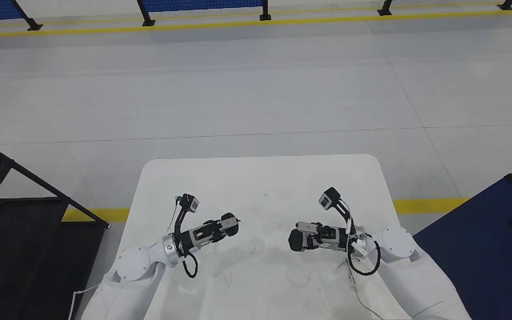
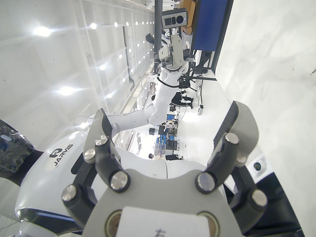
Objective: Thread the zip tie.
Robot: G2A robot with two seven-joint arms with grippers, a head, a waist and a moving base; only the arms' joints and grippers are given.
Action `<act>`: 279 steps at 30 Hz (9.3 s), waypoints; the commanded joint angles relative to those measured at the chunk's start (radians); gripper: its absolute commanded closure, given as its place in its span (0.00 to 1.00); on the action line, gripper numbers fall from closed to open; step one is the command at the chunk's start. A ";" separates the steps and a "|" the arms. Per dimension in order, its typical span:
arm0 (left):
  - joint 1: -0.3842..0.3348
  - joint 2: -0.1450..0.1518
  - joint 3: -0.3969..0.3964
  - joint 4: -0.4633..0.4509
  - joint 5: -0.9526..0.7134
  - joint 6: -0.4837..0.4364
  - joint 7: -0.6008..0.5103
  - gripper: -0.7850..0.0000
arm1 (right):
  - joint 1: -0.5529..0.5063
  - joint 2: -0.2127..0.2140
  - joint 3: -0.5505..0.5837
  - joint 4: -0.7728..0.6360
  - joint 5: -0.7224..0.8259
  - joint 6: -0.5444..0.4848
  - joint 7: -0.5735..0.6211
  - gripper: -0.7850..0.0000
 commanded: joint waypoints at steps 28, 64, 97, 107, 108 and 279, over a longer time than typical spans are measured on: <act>0.003 0.001 0.010 -0.007 0.025 -0.011 0.013 1.00 | -0.122 0.130 0.262 -0.362 -0.837 0.452 0.347 0.00; 0.003 0.001 0.010 -0.007 0.025 -0.011 0.013 1.00 | -0.087 0.192 0.066 -0.378 -1.204 0.533 0.403 0.00; 0.003 0.001 0.010 -0.007 0.025 -0.011 0.013 1.00 | -0.049 0.179 -0.013 -0.265 -1.220 0.491 0.344 0.74; 0.003 0.001 0.010 -0.007 0.025 -0.011 0.013 1.00 | -0.019 0.170 -0.053 -0.210 -1.257 0.492 0.323 0.78; 0.003 0.001 0.010 -0.007 0.025 -0.011 0.013 1.00 | -0.016 0.169 -0.058 -0.207 -1.261 0.492 0.321 0.78; 0.003 0.001 0.010 -0.007 0.025 -0.011 0.013 1.00 | 0.002 0.102 -0.044 -0.195 -1.383 0.458 0.392 1.00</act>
